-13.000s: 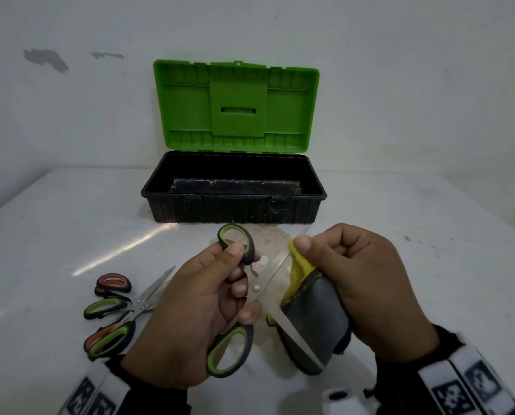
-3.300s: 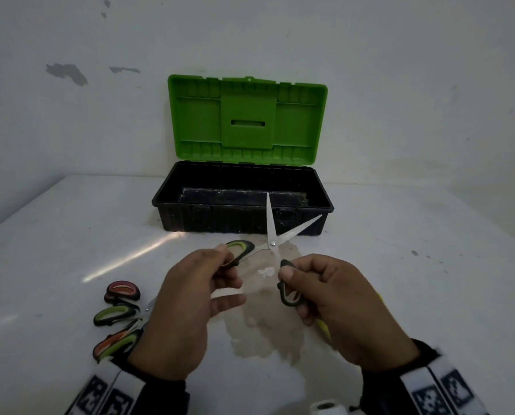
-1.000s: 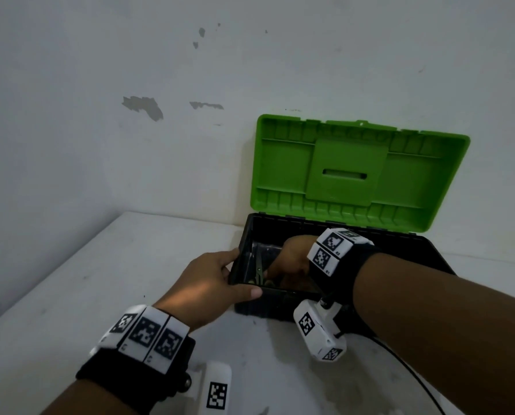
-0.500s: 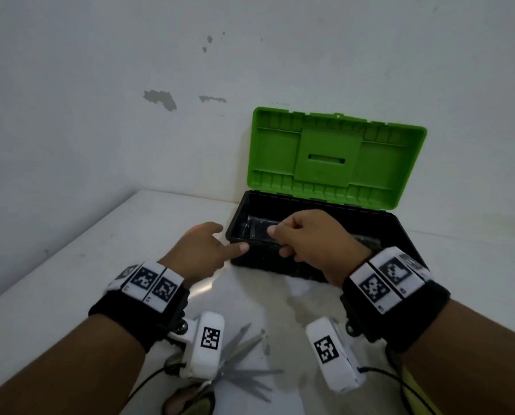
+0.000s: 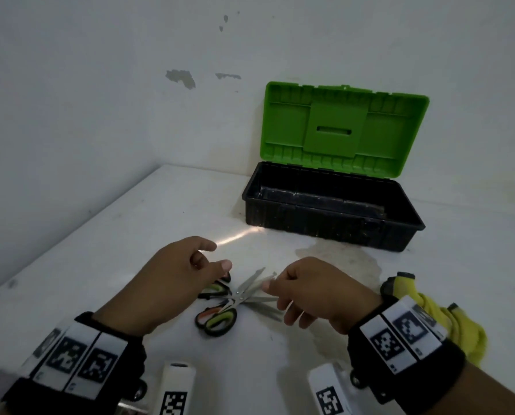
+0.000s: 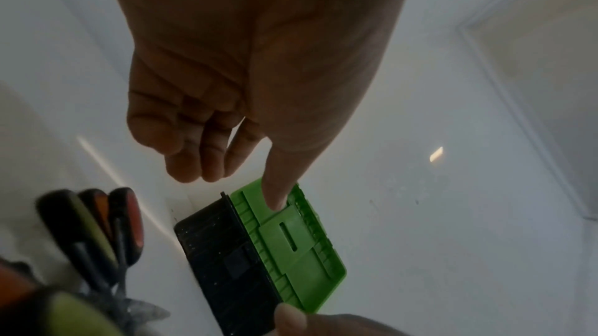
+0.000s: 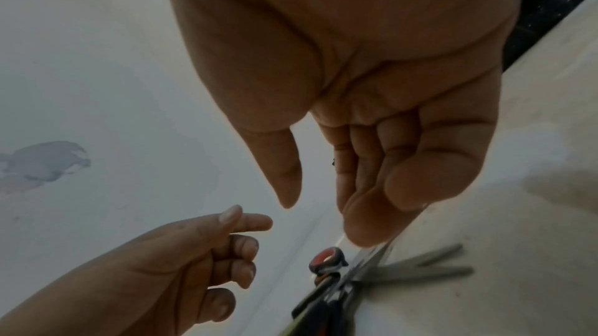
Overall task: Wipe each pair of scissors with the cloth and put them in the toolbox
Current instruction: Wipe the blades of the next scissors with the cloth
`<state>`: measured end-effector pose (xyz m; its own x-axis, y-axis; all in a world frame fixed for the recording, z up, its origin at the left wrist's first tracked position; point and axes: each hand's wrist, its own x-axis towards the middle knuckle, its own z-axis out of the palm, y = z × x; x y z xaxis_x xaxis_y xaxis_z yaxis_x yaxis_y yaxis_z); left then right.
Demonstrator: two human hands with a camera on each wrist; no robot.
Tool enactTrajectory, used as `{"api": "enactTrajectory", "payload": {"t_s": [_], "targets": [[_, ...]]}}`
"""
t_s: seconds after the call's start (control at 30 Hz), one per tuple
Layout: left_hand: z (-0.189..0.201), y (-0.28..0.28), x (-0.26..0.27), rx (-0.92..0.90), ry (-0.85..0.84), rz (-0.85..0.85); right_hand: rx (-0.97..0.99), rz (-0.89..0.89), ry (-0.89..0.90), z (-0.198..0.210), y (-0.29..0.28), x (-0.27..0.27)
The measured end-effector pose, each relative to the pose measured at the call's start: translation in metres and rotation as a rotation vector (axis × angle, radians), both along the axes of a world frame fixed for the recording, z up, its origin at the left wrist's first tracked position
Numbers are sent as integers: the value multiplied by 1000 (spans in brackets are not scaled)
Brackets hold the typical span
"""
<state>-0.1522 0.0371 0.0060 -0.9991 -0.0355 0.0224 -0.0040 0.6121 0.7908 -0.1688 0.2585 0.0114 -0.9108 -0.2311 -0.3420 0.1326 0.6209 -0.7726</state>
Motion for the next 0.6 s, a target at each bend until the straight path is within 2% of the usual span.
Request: {"api": "enactTrajectory", "payload": {"t_s": [0.2,0.4,0.6], "targets": [[-18,-1,19,-215,-56,12,-60,43,-170,-14,-22,15],[-34,7,23,47,-170,-3,-205,-16,-294,-33,-38,23],[-38,16,23,188,-62,61,-342,-125,-297,-35,-32,25]]}}
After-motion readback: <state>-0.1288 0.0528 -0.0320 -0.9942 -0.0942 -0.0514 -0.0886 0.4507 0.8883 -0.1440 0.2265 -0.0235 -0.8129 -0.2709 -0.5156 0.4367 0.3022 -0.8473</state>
